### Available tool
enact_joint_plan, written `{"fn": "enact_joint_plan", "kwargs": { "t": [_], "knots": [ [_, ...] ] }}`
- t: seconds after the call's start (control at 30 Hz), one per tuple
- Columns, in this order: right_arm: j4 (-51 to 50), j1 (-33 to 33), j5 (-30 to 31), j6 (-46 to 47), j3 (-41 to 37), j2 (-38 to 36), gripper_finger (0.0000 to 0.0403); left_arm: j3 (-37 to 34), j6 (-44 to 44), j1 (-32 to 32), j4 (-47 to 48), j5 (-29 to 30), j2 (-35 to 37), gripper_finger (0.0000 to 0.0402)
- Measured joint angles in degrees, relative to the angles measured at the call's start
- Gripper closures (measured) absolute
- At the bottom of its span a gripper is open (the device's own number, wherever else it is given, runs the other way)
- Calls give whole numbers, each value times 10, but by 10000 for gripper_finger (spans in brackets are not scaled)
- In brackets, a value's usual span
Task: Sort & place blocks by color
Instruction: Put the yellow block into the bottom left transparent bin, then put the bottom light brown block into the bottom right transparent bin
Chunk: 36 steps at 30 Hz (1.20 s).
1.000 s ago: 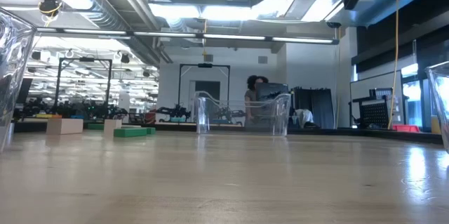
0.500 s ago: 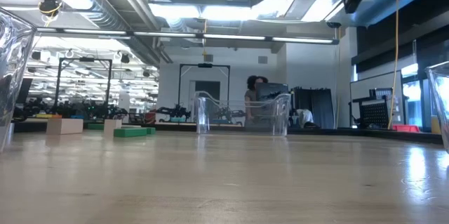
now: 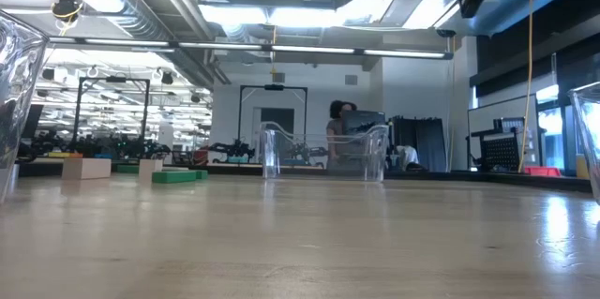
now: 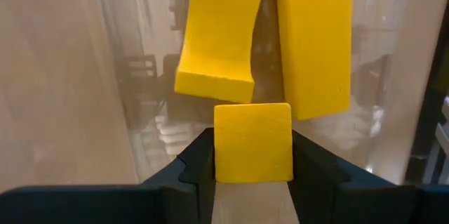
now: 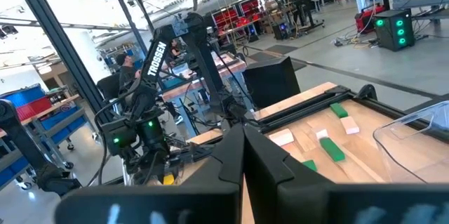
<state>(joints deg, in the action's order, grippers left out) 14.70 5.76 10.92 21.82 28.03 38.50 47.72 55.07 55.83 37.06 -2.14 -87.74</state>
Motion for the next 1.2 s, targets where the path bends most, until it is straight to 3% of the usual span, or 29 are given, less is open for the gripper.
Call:
{"fn": "enact_joint_plan", "kwargs": {
  "t": [0.23, 0.63, 0.93, 1.2],
  "knots": [
    [0, 0, 0, 0, 0, 0, 393, 0, 4, 0, 2, -4, 0, 205],
    [0, 0, 0, 2, 0, 0, 393, 0, 19, -1, 4, -86, 14, 197],
    [0, 0, 0, 4, 0, 0, 393, 0, 38, -11, 5, -89, 132, 197],
    [0, 0, 0, 4, 0, 0, 393, 10, 34, -90, 10, -16, 248, 201]
  ]
}}
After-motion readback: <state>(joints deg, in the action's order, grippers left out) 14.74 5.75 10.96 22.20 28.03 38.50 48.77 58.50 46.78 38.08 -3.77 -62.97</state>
